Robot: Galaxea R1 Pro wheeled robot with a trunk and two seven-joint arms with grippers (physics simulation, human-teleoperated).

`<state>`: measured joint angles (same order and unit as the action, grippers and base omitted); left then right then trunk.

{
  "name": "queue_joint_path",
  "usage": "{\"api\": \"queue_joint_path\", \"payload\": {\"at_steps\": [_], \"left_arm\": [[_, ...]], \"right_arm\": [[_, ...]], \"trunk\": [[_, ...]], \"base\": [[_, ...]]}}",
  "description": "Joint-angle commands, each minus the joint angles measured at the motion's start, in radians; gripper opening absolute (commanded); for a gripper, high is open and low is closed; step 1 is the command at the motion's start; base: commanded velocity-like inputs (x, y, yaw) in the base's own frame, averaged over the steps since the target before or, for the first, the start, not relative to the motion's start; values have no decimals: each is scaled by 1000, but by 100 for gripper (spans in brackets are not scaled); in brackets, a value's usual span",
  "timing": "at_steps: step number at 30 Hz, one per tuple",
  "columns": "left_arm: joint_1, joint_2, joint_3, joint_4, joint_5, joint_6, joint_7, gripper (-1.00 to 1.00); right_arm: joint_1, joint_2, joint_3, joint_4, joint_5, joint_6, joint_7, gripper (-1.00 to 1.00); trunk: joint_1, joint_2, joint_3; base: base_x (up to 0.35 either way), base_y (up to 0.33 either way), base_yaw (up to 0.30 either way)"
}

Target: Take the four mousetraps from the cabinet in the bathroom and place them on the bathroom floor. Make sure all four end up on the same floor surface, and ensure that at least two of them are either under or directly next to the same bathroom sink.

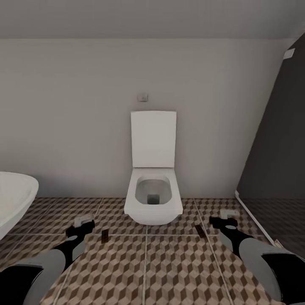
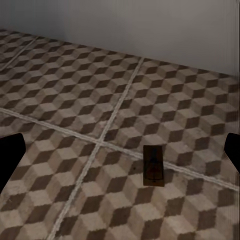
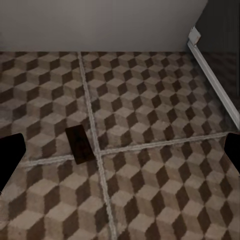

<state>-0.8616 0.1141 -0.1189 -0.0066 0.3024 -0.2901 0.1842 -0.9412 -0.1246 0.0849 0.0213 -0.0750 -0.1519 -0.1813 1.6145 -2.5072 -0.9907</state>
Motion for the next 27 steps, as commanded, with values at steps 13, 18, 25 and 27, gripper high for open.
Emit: {"api": "queue_joint_path", "payload": {"at_steps": [13,18,25,27], "left_arm": [[0,-1,-8,0,7,-1,3,100],[0,-1,-8,0,7,-1,3,100],[0,-1,-8,0,7,-1,2,100],[0,-1,-8,0,7,-1,2,100]], "right_arm": [[-1,0,9,3,-8,10,-3,100],[-1,0,9,2,-7,12,-3,100],[-1,-1,9,2,-6,13,-2,100],[-1,-1,9,3,-6,13,-2,100]], "trunk": [[-6,3,49],[-8,4,69],[-11,6,96],[-12,6,104]], "base": [[0,0,0],[0,0,0],[0,0,0],[0,0,0]]}}
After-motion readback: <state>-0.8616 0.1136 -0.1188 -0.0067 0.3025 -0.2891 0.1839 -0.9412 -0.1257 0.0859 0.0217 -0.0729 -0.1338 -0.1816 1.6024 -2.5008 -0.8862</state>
